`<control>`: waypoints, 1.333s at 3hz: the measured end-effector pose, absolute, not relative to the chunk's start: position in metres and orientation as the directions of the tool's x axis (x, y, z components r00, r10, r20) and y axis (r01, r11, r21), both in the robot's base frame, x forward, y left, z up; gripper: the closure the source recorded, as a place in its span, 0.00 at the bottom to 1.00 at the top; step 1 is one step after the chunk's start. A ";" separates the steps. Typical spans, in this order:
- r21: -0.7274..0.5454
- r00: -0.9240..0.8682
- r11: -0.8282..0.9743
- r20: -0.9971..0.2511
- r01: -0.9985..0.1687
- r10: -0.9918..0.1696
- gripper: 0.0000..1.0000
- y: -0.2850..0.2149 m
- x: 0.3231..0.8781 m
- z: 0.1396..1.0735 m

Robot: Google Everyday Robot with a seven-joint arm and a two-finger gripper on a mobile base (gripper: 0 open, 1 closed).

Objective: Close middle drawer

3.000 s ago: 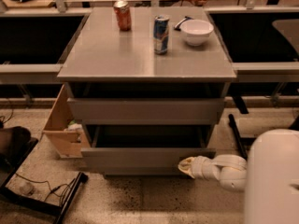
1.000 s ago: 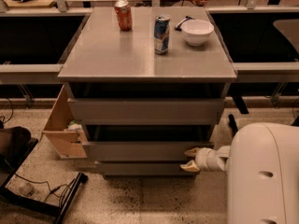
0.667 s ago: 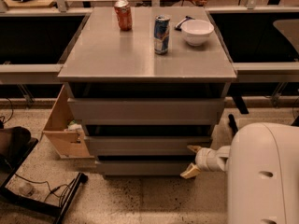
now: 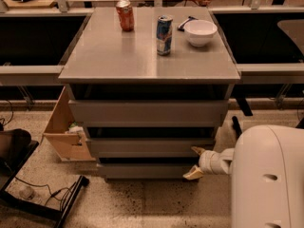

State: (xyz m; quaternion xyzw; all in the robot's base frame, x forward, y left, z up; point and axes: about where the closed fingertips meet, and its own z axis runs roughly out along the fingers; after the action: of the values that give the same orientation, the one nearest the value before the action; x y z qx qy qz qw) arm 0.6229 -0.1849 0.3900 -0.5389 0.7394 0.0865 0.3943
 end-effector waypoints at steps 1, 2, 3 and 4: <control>-0.299 -0.101 0.382 -0.657 -0.874 -0.747 0.41 -0.179 0.618 0.391; -0.319 -0.087 0.332 -0.591 -0.888 -0.802 0.64 -0.181 0.596 0.407; -0.327 -0.091 0.310 -0.541 -0.893 -0.836 0.96 -0.192 0.533 0.467; -0.338 -0.062 0.293 -0.556 -0.894 -0.829 1.00 -0.186 0.505 0.531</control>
Offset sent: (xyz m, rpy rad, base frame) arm -0.0777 -0.0072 0.0557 -0.2476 0.0552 0.0715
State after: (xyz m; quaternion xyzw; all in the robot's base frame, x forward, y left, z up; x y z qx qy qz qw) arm 0.5054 -0.1863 0.5307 -0.5925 0.7271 0.0478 0.3435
